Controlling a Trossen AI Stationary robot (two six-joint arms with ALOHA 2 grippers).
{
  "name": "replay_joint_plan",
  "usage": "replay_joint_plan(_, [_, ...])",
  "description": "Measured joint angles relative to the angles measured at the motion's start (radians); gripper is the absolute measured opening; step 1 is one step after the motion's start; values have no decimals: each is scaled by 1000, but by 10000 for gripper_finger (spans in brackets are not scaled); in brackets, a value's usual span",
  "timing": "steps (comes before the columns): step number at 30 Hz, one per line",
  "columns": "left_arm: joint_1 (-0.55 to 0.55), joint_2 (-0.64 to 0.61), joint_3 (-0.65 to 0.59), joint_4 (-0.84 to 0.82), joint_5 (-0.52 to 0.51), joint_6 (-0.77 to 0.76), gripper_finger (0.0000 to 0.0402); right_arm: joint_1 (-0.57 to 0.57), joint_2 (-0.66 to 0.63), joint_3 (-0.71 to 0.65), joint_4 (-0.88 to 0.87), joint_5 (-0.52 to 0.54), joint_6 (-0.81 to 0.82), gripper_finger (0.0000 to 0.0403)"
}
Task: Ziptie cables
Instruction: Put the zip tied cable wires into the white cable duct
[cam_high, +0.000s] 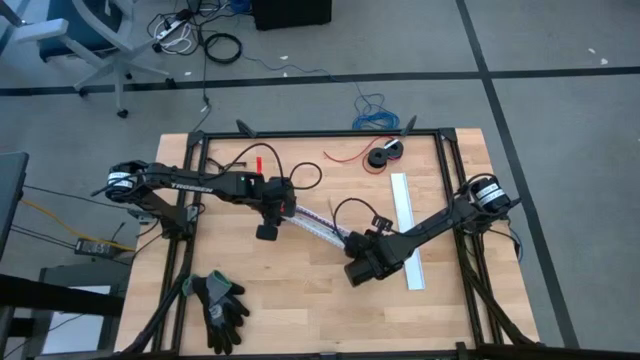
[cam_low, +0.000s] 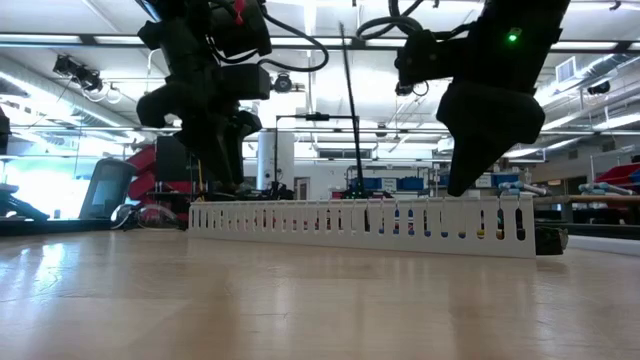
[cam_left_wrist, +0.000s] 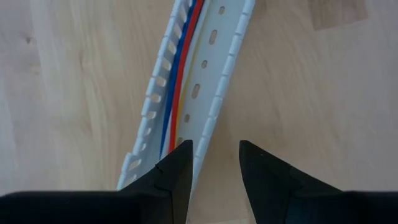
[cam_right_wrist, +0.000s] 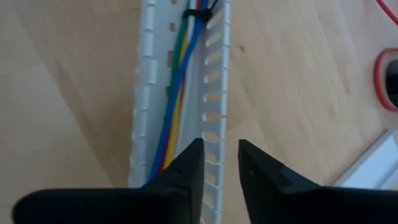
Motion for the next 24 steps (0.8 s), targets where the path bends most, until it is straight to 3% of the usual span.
replay_joint_plan(5, [-7,0,0,20,44,-43,140,53,-29,6,-123,0,166,111])
replay_joint_plan(12, [-93,15,0,126,46,-55,140,255,-109,10,-279,94,621,111])
replay_joint_plan(17, [-164,60,0,220,46,-54,140,364,-112,10,-330,37,920,111])
replay_joint_plan(24, [-228,199,0,459,46,-124,140,447,-112,10,-347,19,1165,111])
